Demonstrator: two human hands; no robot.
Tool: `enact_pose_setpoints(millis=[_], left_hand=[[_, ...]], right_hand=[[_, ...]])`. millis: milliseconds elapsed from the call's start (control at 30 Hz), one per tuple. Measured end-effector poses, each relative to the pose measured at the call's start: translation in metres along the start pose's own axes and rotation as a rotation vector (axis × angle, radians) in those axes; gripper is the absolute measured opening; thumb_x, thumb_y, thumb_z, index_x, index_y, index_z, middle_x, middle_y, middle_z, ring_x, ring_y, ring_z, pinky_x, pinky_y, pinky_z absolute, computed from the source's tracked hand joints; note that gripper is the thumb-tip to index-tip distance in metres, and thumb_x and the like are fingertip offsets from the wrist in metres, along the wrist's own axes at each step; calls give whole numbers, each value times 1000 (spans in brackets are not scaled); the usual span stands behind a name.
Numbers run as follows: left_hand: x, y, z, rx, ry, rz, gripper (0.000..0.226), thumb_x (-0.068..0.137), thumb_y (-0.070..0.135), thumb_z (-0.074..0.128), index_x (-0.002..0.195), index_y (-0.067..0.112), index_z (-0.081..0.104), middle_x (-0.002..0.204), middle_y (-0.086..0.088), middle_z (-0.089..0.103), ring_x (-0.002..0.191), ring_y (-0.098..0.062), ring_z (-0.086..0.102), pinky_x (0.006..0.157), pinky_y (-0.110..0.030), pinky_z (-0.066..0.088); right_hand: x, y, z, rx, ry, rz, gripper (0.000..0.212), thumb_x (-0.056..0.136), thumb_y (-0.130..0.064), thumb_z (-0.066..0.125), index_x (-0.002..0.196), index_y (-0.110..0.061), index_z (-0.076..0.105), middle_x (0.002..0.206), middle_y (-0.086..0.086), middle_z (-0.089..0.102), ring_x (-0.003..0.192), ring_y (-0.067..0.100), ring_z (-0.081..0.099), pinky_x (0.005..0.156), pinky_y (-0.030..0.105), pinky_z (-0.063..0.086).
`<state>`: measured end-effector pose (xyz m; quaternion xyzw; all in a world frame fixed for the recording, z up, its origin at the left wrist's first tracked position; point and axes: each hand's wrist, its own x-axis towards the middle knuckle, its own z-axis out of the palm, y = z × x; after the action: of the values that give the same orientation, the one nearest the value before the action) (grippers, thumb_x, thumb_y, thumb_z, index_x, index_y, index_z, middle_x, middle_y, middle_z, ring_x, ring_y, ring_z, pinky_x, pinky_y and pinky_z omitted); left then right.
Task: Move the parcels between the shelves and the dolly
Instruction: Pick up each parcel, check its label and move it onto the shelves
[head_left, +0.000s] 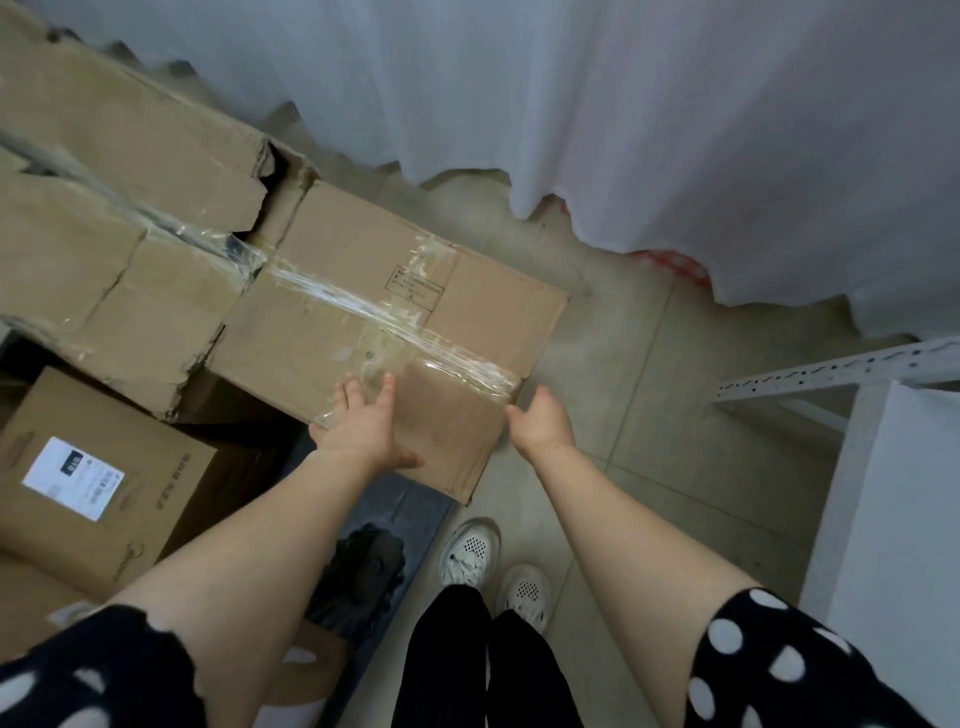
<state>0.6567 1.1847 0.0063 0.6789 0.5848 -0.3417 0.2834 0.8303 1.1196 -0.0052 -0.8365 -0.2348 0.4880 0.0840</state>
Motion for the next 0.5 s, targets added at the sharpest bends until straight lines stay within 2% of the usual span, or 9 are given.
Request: enact_pose_setpoints(millis=[167,367,500], left_hand=[[-67,11,-24,45,69,92,104,78,54,69,153,29,1,159,-11,8,146,-28,8,110,-60,24],[-153,20,-52,158,122,205,96,83,51,65,153,28,4,157,-8,19,143,-28,20,112,-58,22],[-206,25,-59,224,202,313,91,84,50,64,153,29,8,155,-4,26,142,-27,25,112,-56,21]], right_hand=[[-66,10,-35,-95,-9,-104,45,98,-25,50,138,-5,44,142,13,47,130,28,45,102,31,37],[-148,24,-75,-74,52,-157,45,96,-29,53,133,-4,50,140,14,50,130,28,46,103,31,36],[-197,42,-87,-46,116,-165,58,93,-38,58,140,-8,44,144,12,46,133,27,43,107,32,35]])
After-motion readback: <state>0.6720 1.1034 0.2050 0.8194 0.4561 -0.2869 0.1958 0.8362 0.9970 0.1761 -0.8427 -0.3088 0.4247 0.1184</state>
